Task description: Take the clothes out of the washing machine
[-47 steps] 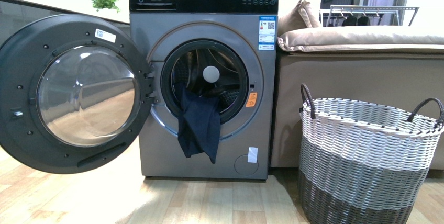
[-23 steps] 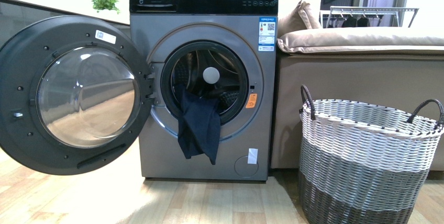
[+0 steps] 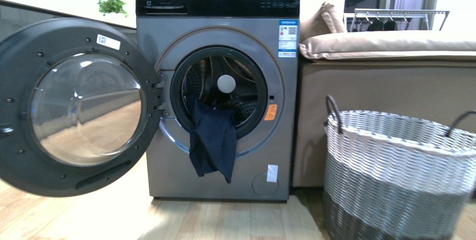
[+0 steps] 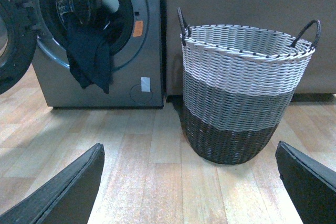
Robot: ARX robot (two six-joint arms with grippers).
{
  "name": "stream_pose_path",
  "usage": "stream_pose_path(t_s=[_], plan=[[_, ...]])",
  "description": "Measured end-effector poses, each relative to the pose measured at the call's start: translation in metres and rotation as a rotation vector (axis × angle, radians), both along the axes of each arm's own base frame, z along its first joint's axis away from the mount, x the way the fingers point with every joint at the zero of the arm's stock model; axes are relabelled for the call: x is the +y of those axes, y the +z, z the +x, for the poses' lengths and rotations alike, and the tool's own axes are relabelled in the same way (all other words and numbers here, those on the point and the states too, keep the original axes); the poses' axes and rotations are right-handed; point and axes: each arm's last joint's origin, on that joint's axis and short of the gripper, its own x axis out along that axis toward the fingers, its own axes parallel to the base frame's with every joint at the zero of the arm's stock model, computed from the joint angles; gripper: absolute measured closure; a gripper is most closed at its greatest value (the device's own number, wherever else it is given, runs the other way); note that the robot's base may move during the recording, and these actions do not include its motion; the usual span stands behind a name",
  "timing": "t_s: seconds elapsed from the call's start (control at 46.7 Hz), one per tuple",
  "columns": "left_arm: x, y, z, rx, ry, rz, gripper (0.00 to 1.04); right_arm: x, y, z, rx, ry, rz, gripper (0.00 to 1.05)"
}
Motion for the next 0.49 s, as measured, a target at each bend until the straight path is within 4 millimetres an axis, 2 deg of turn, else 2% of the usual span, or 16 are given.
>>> stream_pose_path(t_s=[0.492], plan=[[0.0,0.0,0.0,0.0,0.001,0.0,0.06,-0.0001,0.0003,0.0,-0.002,-0.001,0.0,0.07]])
